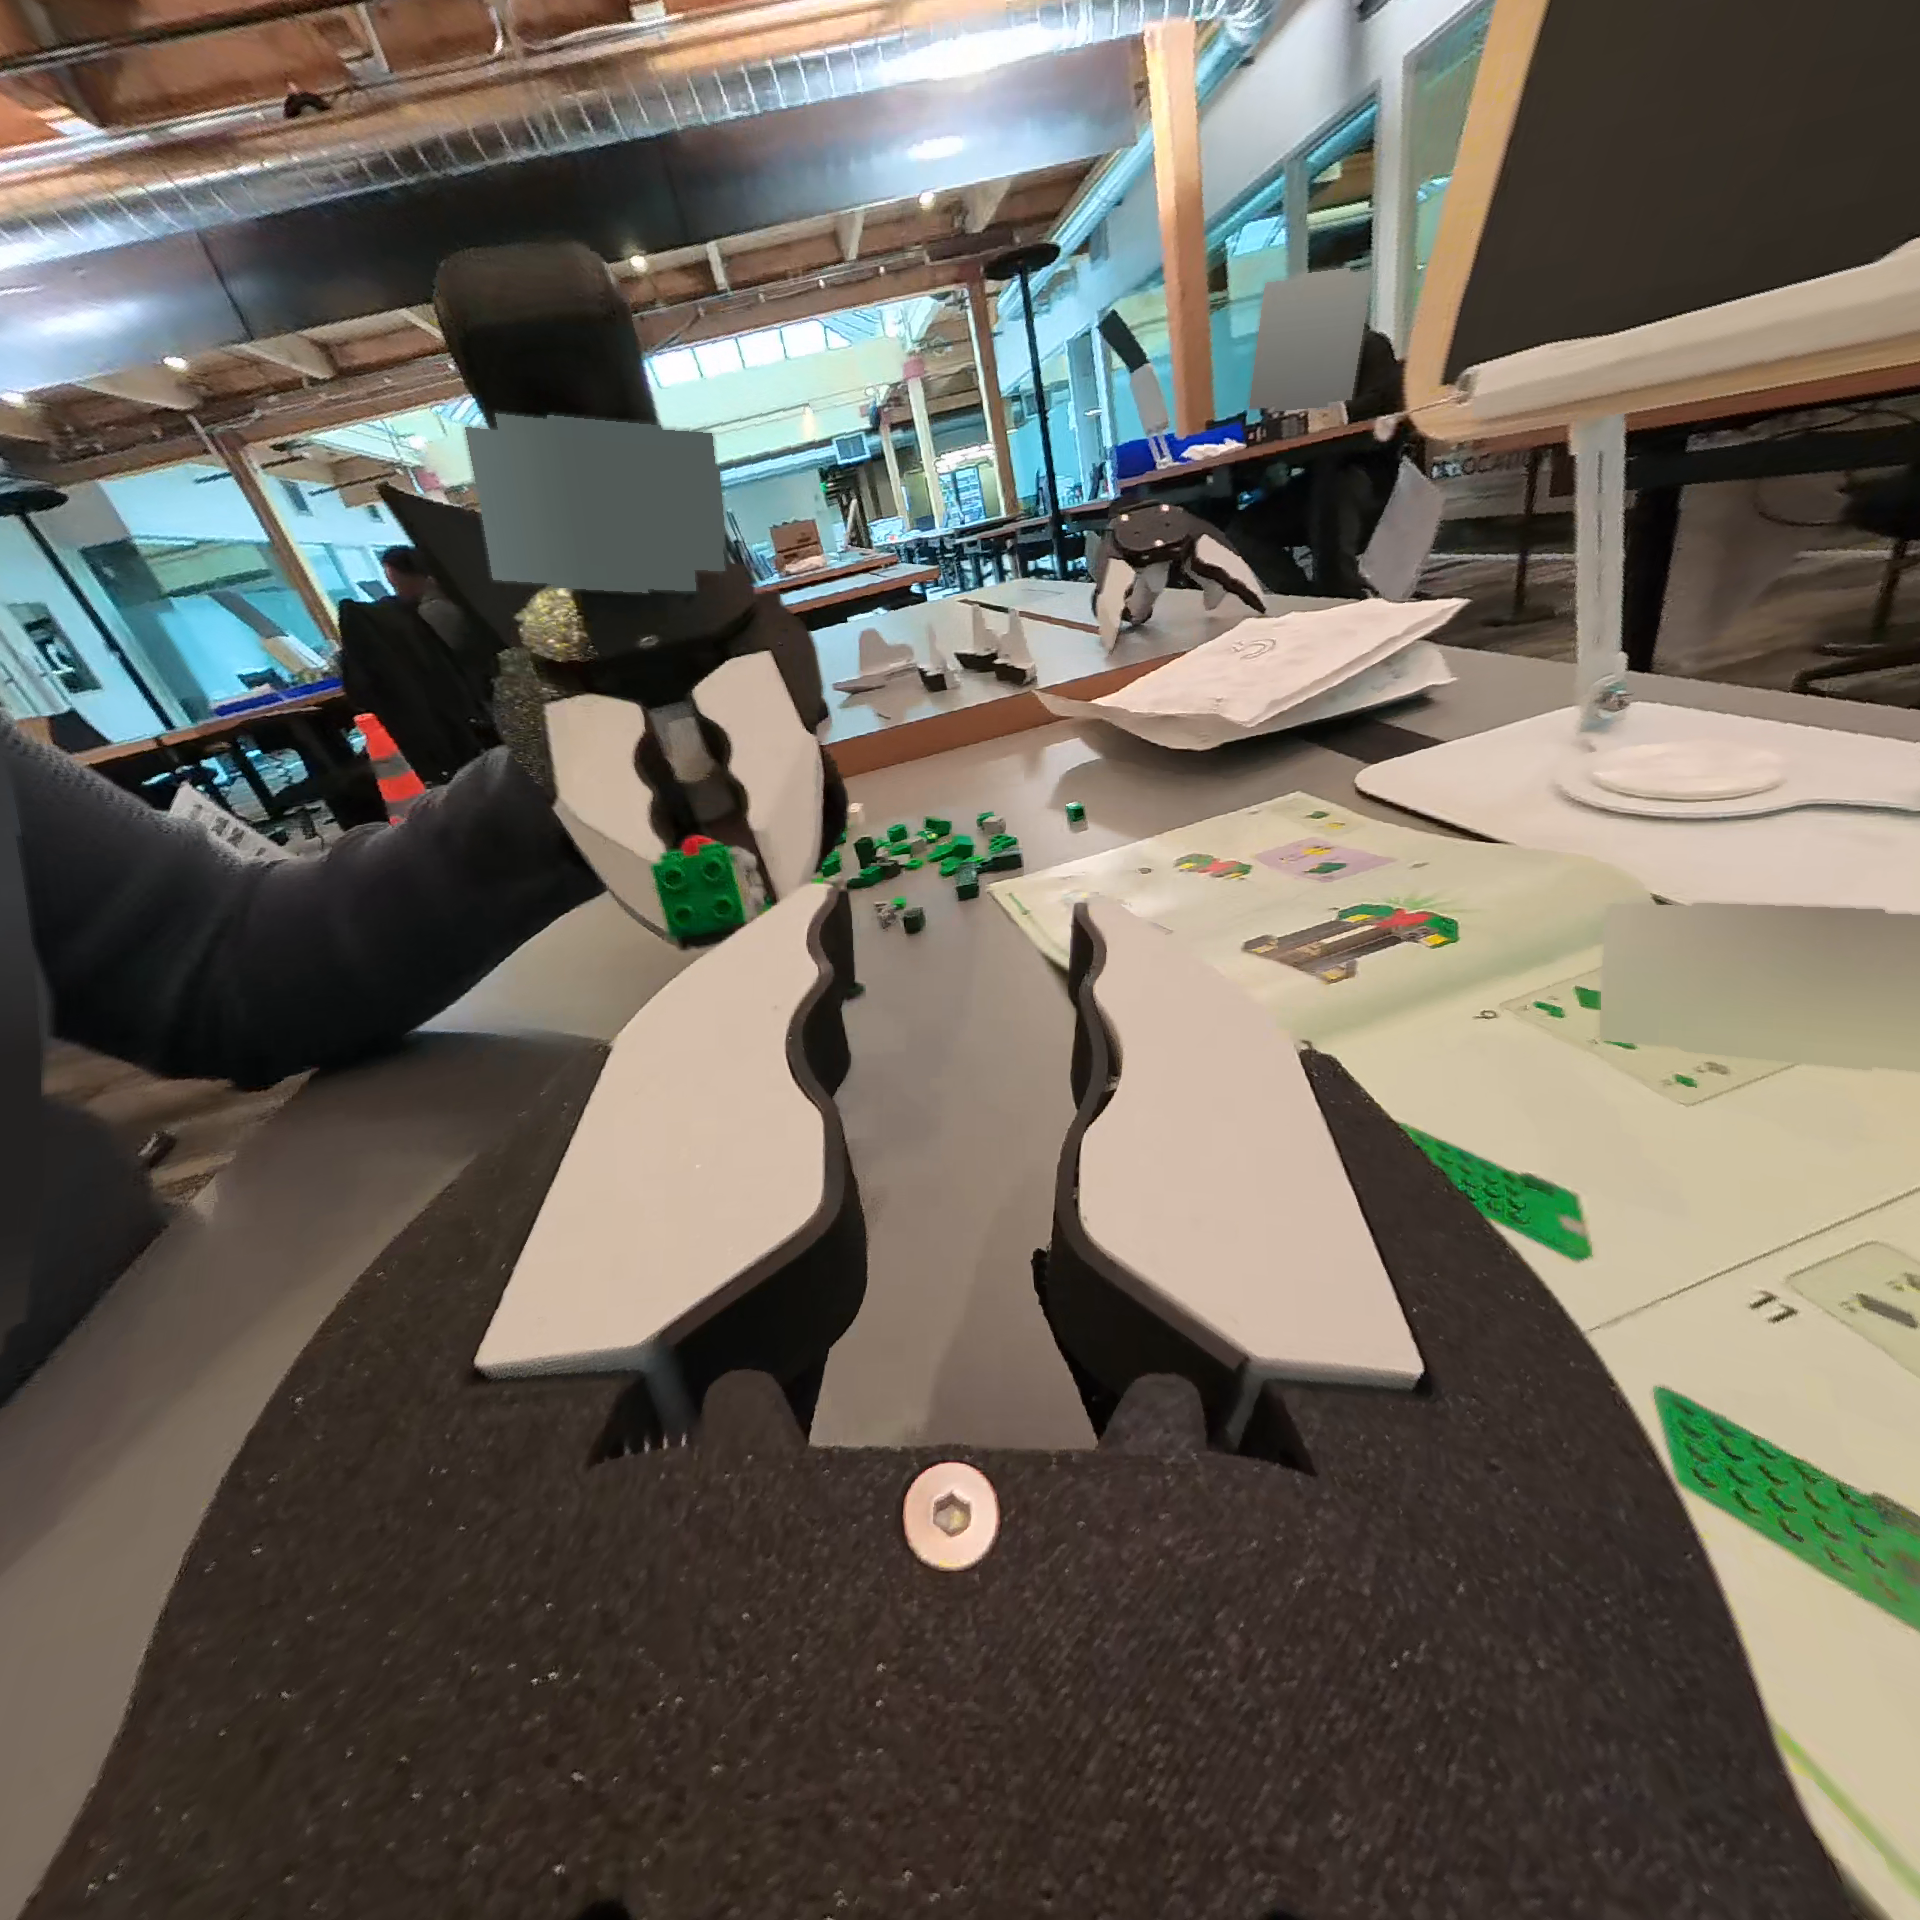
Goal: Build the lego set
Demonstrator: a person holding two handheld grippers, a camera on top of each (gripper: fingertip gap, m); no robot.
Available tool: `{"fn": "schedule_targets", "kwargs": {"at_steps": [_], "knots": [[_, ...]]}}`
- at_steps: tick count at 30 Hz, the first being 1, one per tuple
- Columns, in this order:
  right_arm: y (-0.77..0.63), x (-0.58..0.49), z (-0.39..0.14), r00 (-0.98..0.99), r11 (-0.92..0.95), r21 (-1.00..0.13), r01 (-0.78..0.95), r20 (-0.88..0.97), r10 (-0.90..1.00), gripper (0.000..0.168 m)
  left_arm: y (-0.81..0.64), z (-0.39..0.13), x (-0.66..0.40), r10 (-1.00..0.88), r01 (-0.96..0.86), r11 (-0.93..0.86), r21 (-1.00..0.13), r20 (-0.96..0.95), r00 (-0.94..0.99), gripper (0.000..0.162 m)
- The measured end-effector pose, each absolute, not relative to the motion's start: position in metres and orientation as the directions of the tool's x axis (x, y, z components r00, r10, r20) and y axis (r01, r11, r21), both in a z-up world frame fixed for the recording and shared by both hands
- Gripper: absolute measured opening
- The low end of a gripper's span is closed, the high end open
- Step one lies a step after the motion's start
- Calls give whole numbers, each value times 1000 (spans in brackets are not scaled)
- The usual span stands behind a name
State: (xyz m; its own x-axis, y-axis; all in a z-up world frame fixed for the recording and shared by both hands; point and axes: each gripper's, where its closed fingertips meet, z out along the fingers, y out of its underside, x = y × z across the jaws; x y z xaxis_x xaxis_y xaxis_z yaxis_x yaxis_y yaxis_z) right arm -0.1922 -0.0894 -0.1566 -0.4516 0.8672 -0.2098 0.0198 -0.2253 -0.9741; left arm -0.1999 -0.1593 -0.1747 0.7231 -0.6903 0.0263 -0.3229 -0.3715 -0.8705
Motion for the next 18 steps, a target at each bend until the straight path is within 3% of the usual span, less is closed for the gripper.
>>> {"fn": "schedule_targets", "kwargs": {"at_steps": [8, 18], "knots": [[-130, -169, -151, -594, -201, -975, 93, -217, 775, 44, -154, -176, -186, -726, -461, -399, -793, -33, 687, 20], [-160, -168, -163, -598, 123, -976, 181, -9, 801, 36, -159, -179, -179, -762, -567, -411, -714, -72, 643, 20]]}}
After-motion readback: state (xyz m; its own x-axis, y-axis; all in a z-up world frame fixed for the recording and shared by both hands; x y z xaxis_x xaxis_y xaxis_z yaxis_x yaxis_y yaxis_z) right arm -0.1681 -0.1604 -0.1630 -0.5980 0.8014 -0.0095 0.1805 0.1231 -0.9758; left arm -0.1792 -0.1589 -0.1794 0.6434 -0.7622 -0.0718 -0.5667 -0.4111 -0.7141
